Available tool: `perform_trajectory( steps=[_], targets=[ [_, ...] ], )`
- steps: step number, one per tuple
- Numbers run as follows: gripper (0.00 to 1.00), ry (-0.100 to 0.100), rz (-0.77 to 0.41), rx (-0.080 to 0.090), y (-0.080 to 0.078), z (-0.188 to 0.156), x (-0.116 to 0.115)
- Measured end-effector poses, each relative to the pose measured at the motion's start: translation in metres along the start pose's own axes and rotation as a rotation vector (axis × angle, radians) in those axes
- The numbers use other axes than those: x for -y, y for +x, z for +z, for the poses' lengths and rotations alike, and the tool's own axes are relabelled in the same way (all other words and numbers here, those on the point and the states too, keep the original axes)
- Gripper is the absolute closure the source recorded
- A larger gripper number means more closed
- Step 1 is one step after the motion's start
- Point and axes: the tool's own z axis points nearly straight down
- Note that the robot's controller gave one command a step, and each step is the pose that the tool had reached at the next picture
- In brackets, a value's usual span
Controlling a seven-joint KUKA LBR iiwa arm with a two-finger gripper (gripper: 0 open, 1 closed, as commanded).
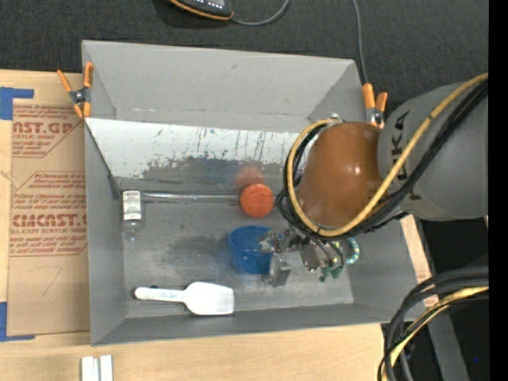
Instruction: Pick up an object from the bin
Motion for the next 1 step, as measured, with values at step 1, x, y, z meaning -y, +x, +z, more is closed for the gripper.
perform_trajectory(
  steps=[1],
  targets=[
    [1.0,-0.001,0.013,0.009,-0.0055,-0.0378,-0.0051]
  ],
)
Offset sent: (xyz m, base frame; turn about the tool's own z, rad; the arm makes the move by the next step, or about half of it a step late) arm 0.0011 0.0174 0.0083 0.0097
